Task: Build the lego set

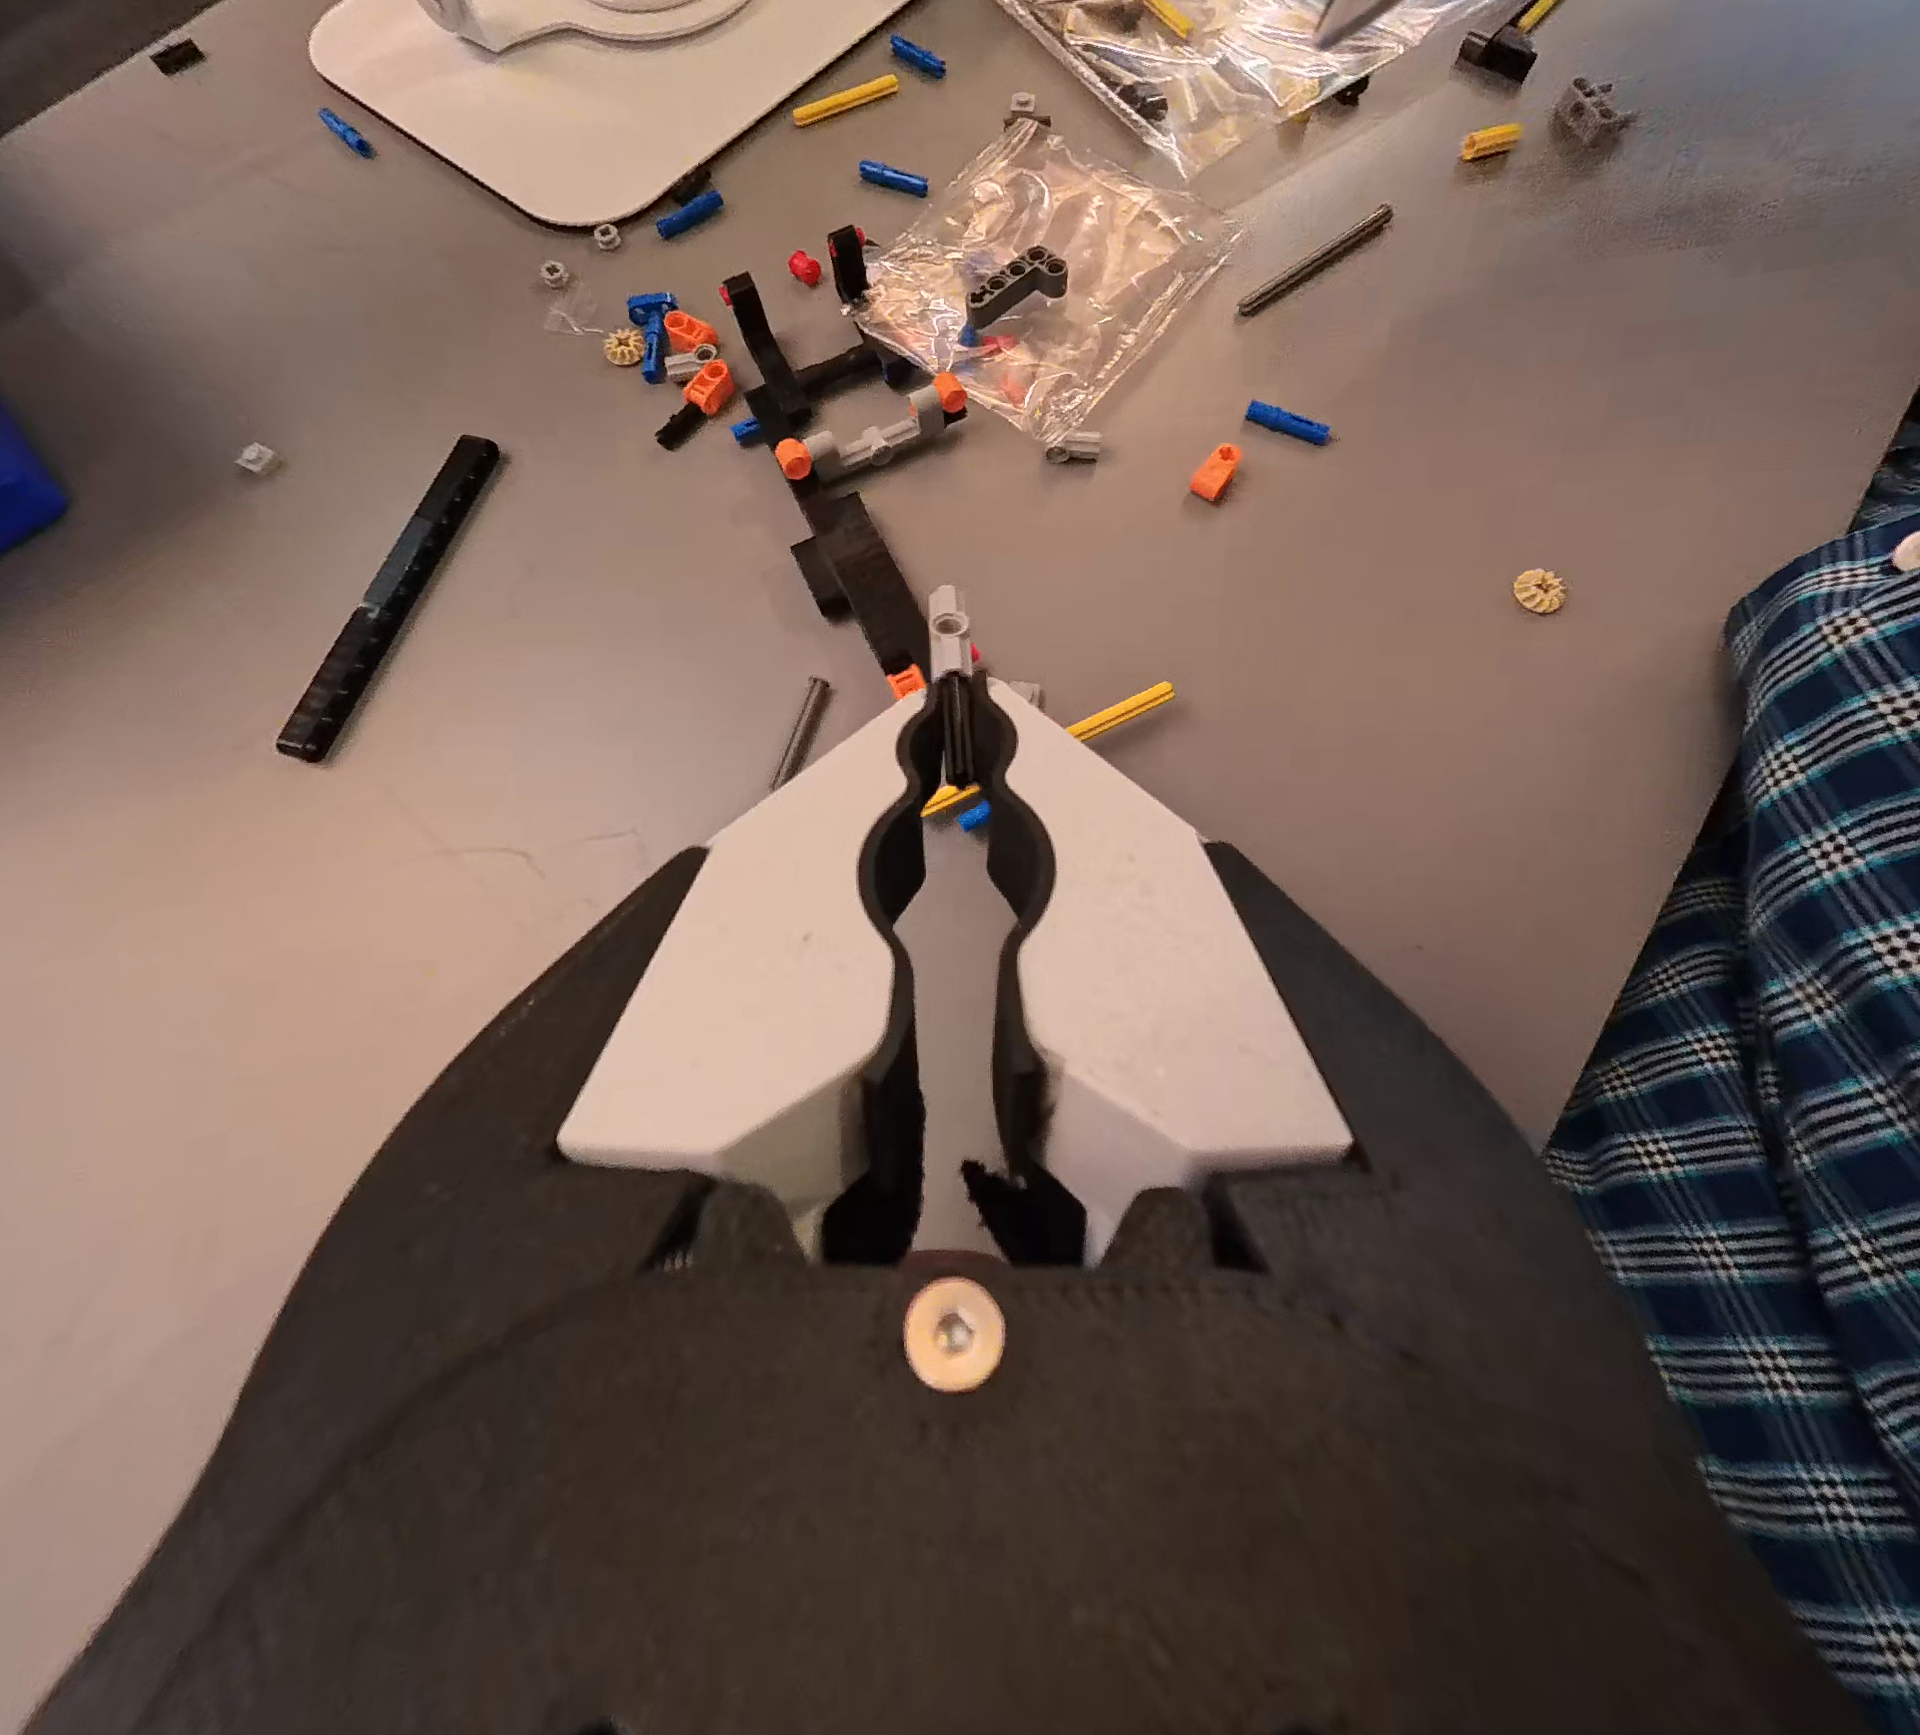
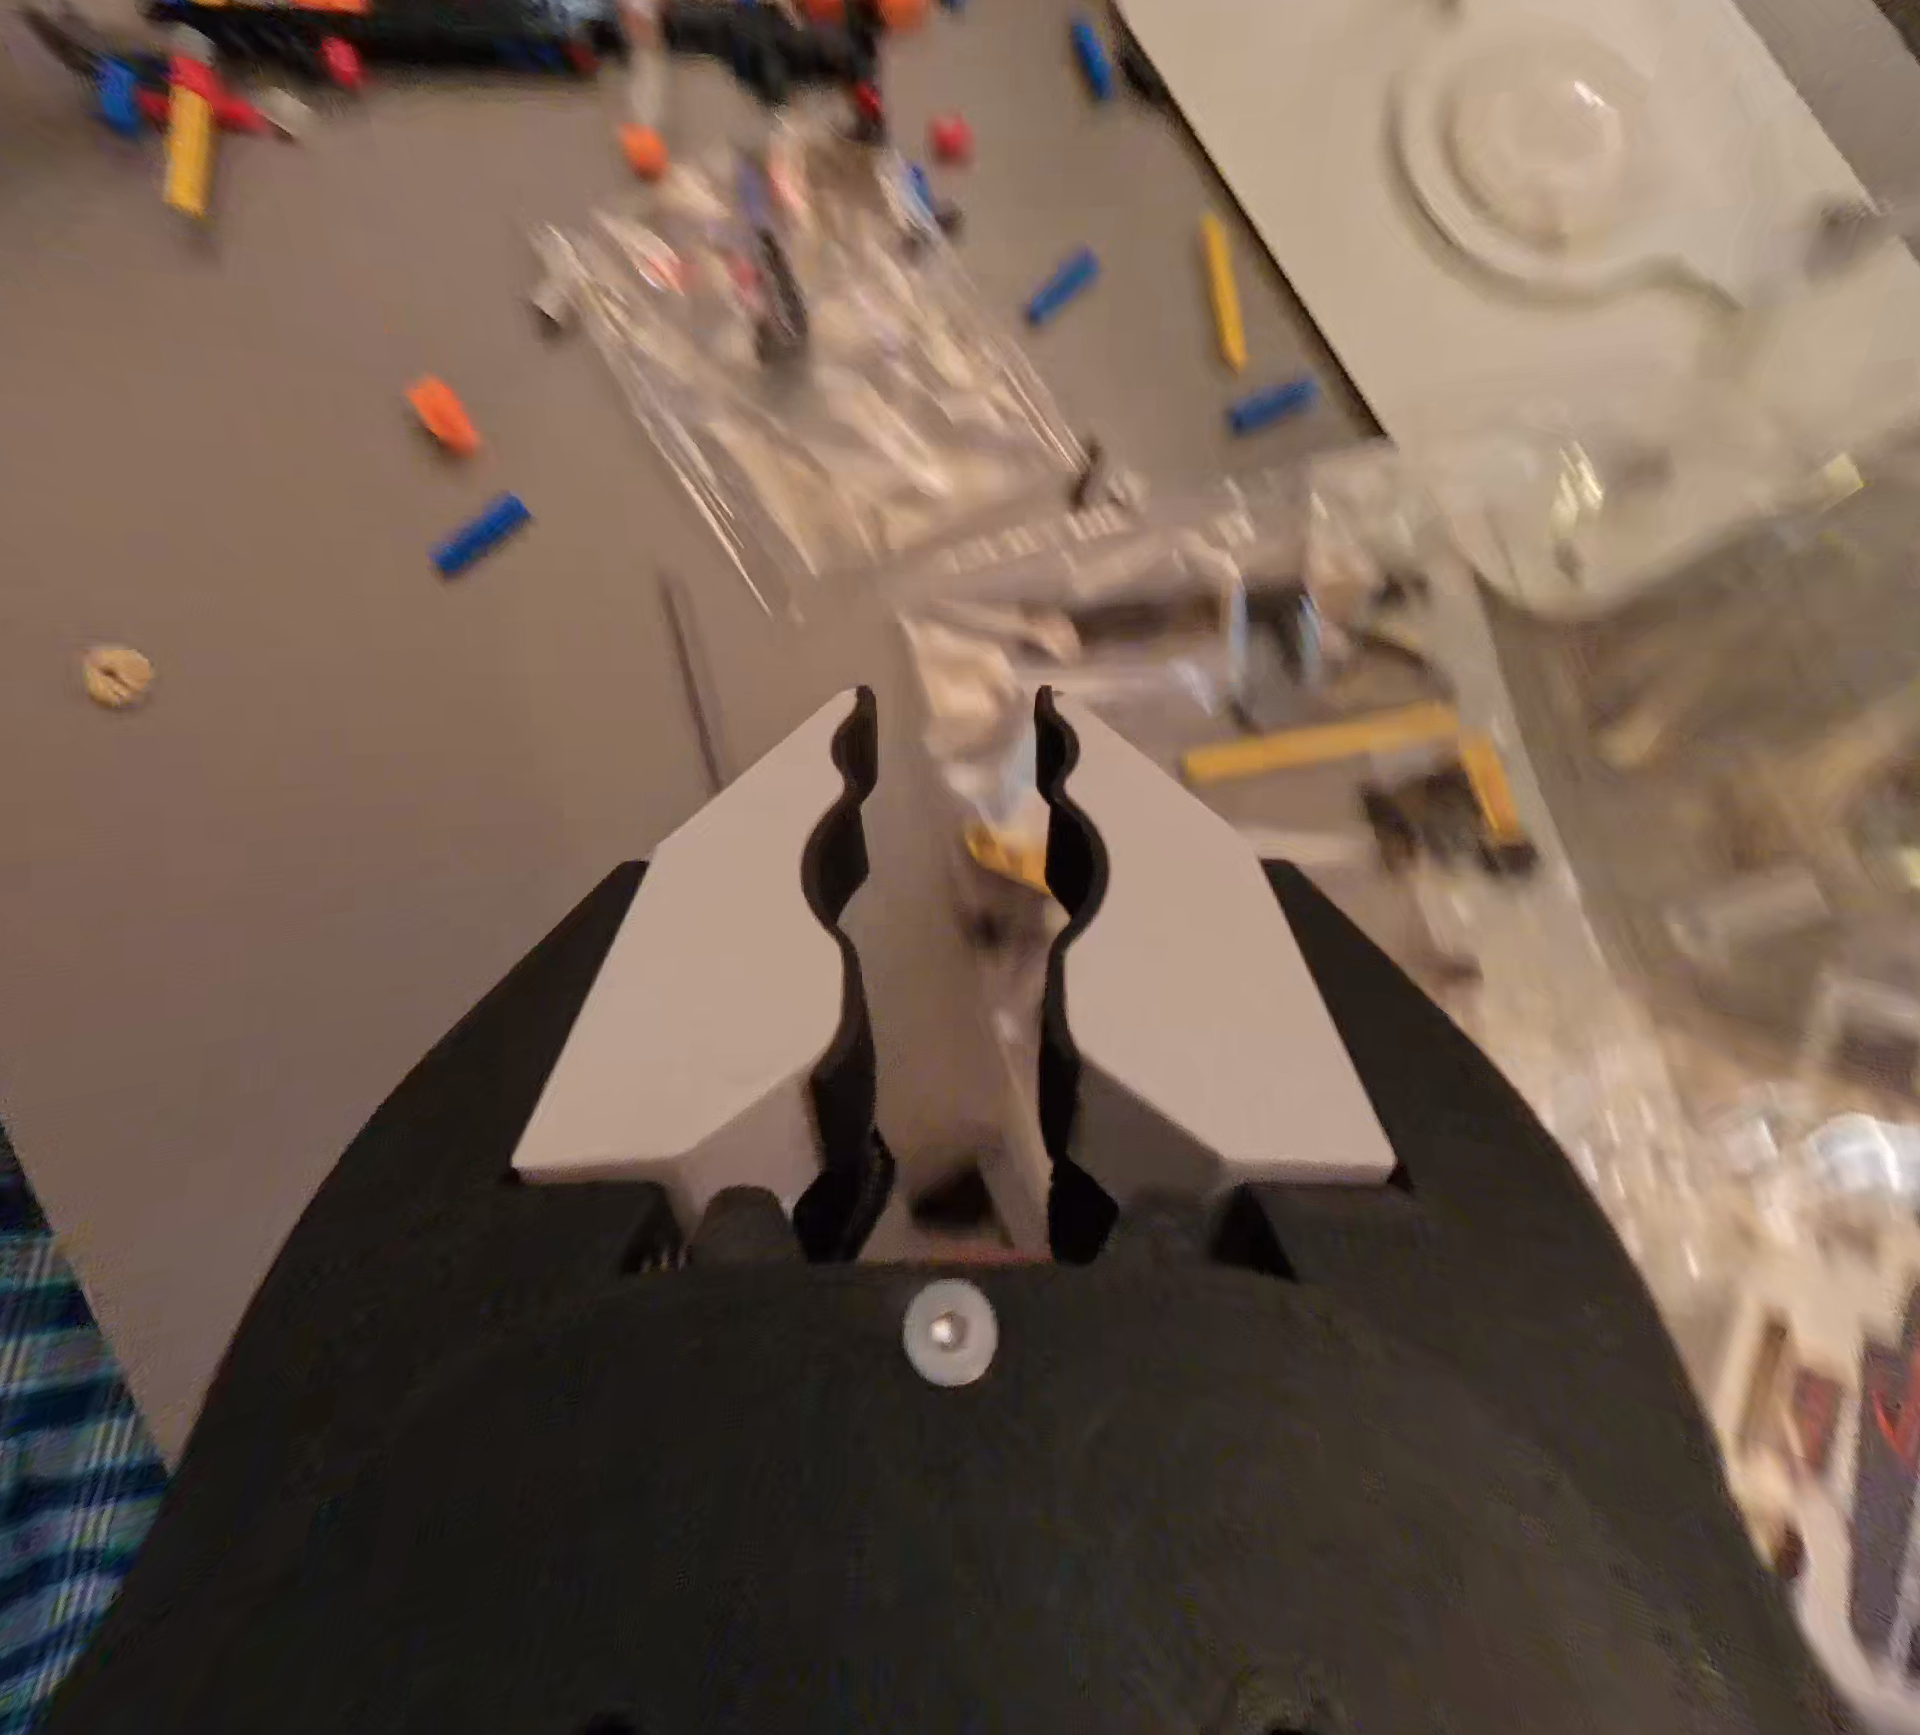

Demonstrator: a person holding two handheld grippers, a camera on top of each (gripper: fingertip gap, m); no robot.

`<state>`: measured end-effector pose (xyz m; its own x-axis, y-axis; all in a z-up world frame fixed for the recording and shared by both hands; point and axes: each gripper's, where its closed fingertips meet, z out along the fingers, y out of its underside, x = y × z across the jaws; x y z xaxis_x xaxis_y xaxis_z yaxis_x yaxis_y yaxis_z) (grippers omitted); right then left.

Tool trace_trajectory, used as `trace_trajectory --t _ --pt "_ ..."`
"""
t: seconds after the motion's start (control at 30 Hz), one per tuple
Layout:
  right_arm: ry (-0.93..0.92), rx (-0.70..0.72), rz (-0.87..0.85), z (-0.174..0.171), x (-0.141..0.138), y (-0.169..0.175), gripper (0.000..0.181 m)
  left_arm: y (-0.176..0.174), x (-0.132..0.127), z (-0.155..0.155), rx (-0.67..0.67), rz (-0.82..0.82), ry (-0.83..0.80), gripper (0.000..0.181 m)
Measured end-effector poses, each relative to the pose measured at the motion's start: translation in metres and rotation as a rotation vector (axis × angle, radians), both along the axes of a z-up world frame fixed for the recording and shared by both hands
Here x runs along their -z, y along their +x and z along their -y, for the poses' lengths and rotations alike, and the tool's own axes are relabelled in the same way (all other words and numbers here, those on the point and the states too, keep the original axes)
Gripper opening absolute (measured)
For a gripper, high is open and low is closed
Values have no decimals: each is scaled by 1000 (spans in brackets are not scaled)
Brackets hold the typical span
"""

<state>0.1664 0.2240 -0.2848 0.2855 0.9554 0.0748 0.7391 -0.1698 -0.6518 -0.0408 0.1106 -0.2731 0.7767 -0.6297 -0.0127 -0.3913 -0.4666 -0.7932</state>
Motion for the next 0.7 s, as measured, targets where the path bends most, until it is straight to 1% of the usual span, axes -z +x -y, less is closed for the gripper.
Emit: trace_trajectory --t 0.07,0.13,0.2,0.27,0.4,0.5,0.7 --pt "-15 -67 -19 6 1 -33 29 -3 -1 1 -7 -2 3 2" --pt "-16 -106 -37 7 2 -58 27 -6 -2 1 -15 4 8 2" --pt "-13 -130 -20 5 11 -77 26 -9 -2 0 -19 13 9 2" --pt "-31 -135 12 3 22 -87 29 -11 -1 -1 -18 17 8 2" --pt "-88 -124 78 -1 41 -82 30 -13 0 -1 -16 26 7 2" --pt "-94 -140 108 0 41 -70 23 -14 1 -1 -15 42 1 1" --pt "-121 -152 152 9 41 -42 18 -14 1 -2 -8 49 0 2"
